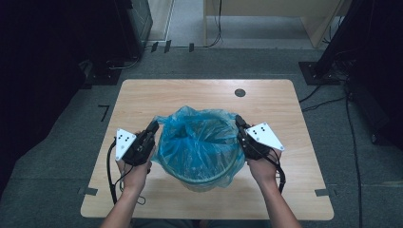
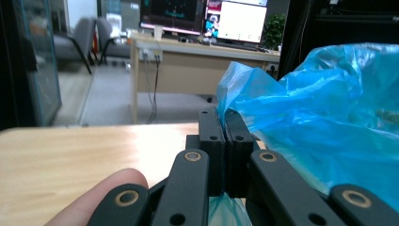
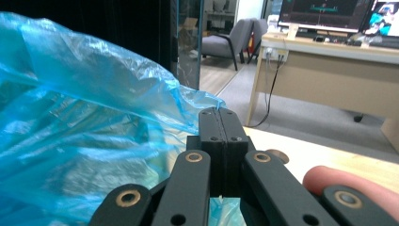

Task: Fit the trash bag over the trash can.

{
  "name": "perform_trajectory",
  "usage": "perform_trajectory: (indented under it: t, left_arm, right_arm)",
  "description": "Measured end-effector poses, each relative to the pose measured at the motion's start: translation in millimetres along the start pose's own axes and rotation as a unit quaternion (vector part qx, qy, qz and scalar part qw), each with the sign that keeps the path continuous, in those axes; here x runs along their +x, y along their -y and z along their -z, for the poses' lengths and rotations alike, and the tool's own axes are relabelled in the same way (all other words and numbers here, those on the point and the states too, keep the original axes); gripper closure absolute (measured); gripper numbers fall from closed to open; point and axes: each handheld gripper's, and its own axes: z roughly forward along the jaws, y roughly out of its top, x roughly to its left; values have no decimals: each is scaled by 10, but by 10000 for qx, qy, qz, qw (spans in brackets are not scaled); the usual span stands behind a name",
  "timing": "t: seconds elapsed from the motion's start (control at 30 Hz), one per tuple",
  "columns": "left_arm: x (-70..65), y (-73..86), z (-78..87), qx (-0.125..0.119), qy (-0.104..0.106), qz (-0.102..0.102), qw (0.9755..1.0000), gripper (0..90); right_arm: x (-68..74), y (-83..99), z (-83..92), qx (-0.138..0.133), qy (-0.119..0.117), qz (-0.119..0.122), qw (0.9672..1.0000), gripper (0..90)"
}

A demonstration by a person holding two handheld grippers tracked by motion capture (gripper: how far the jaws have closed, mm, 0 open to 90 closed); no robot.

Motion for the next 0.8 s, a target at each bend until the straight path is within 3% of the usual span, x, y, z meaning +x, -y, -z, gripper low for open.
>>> perform_trajectory:
  t: [0.1, 0.17, 0.33, 0.53, 0.57, 0.63, 0.73, 0.77, 0.8]
  left_arm:
    - [47, 27, -95, 235, 40, 331, 9992, 885]
    - [65, 52, -145, 363, 75, 439, 9983, 886]
    - [72, 149, -253, 634, 141, 619, 9960, 890]
    - [8, 281, -345, 1010, 151, 668, 9925, 891]
    - [0, 333, -357, 1180, 60, 666, 9908, 891]
    - [11, 368, -357, 1269, 3, 663, 9897, 892]
    - [91, 582, -324, 1648, -172, 716, 9836, 891]
    - [91, 582, -324, 1648, -172, 716, 9836, 891]
    - [116, 640, -307, 1756, -211, 714, 9816, 891]
  right_arm:
    - [-38, 47, -59, 38, -76, -231, 9997, 900]
    - [-63, 79, -96, 54, -142, -355, 9993, 900]
    - [-92, 217, -179, 151, -275, -638, 9975, 900]
    - [-49, 399, -269, 321, -362, -938, 9944, 900]
    - [-28, 428, -280, 371, -366, -952, 9941, 900]
    - [-10, 459, -290, 428, -325, -936, 9942, 900]
    - [-18, 635, -304, 641, -177, -1187, 9907, 900]
    - [-34, 690, -302, 702, -112, -1268, 9894, 900]
    - [-53, 747, -298, 779, -71, -1334, 9880, 900]
